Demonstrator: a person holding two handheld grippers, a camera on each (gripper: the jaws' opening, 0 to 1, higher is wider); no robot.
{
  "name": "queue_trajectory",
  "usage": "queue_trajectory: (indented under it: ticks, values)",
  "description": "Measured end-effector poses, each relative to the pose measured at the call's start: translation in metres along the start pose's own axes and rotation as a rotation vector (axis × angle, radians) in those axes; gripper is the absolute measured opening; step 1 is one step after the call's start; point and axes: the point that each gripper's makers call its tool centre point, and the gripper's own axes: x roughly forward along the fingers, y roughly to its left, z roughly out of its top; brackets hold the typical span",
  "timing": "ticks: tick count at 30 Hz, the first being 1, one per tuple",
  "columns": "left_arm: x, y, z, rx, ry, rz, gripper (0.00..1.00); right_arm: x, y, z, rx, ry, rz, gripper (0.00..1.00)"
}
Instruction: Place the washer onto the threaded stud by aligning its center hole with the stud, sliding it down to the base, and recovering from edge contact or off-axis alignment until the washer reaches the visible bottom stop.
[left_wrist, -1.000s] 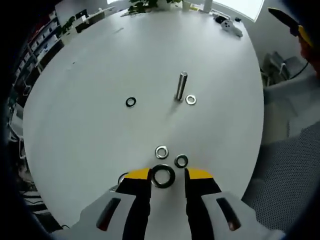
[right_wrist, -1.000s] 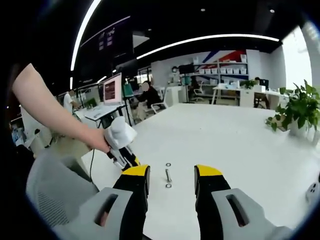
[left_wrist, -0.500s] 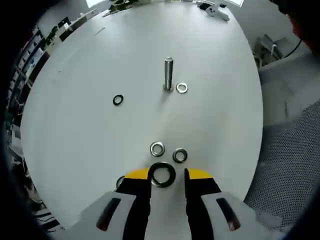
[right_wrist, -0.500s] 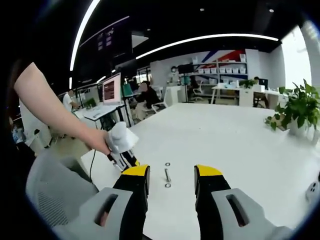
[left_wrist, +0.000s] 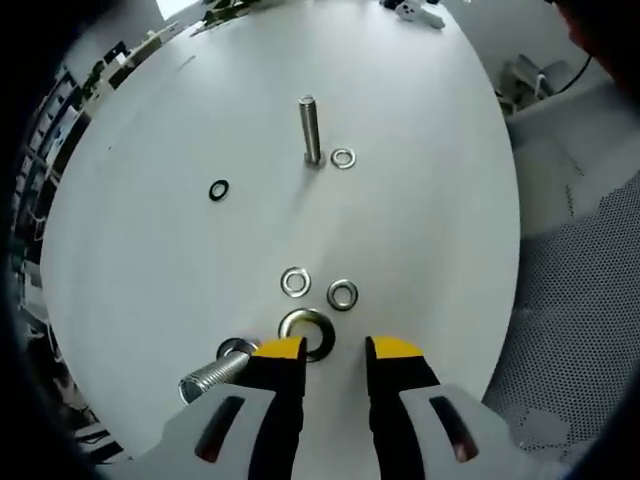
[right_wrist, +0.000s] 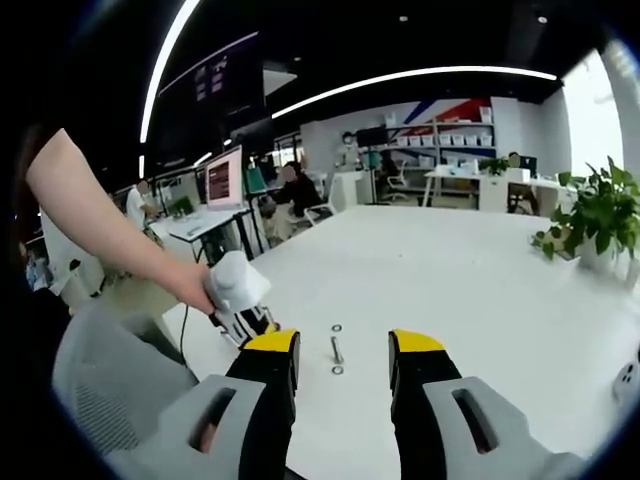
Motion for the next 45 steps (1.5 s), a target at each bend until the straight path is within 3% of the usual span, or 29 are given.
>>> queue_trajectory:
  ticks: [16, 22, 29, 45]
  values:
    - [-0.001, -0.006, -0.004, -0.024, 0.004, -0.027, 0.21, -0.001, -0.001, 0.001, 0.021, -0.009, 0.005, 0.38]
    - [-0.007, 0.010, 0.008, -0.013, -0.049, 0.038, 0.22, -0.001, -0.002, 0.002, 0.032, -0.015, -0.001, 0.38]
    - [0.000, 0.011, 0.003, 0.028, 0.009, 0.010, 0.23, -0.001, -0.003, 0.001, 0.030, -0.011, -0.003, 0.38]
    - [-0.001, 0.006, 0.003, 0.077, 0.034, 0.015, 0.26, -0.002, -0.002, 0.003, 0.042, -0.022, 0.006, 0.38]
